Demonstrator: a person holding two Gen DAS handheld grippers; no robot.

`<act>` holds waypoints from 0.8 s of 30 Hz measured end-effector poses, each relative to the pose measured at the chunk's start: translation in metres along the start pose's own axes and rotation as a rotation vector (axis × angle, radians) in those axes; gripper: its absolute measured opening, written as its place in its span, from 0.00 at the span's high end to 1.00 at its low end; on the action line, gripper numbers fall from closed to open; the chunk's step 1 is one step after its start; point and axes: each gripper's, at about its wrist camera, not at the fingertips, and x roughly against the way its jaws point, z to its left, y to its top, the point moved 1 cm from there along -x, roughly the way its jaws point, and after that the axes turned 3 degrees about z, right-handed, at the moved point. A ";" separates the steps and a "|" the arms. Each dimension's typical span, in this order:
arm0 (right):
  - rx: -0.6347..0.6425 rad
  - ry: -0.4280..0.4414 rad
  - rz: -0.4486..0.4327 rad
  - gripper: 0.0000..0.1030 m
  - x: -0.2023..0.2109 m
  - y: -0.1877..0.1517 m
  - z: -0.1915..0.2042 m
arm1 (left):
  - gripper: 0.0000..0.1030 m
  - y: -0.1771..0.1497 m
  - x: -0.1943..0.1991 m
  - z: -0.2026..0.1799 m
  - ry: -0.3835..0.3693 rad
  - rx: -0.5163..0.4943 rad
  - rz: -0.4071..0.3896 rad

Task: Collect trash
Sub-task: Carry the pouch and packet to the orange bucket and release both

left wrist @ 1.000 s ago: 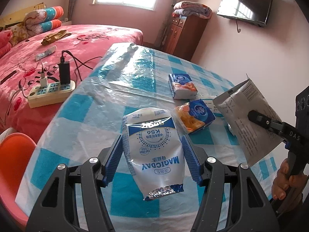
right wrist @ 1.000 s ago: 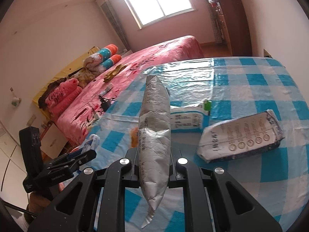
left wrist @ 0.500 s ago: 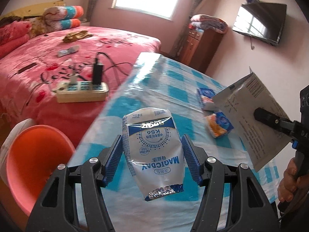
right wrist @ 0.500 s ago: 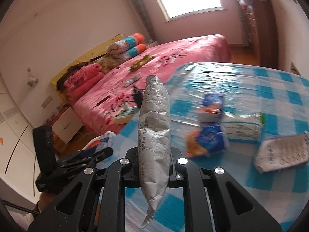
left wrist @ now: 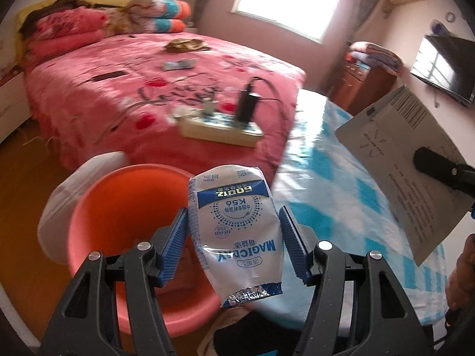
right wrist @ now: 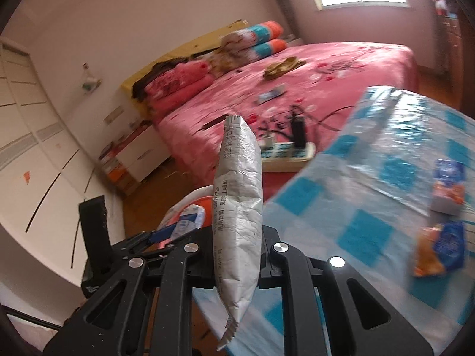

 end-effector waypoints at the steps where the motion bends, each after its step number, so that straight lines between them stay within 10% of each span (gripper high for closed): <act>1: 0.006 0.014 0.012 0.83 -0.007 0.003 0.006 | 0.39 -0.001 0.000 0.009 0.012 0.017 0.002; 16: 0.070 0.147 0.188 0.79 -0.103 0.007 0.070 | 0.35 -0.018 -0.014 0.084 0.133 0.161 0.054; 19: 0.059 0.131 0.199 0.35 -0.116 0.005 0.072 | 0.21 -0.019 -0.015 0.094 0.172 0.192 0.061; 24: 0.003 0.103 0.169 0.19 -0.106 0.004 0.057 | 0.17 -0.019 -0.010 0.105 0.199 0.210 0.055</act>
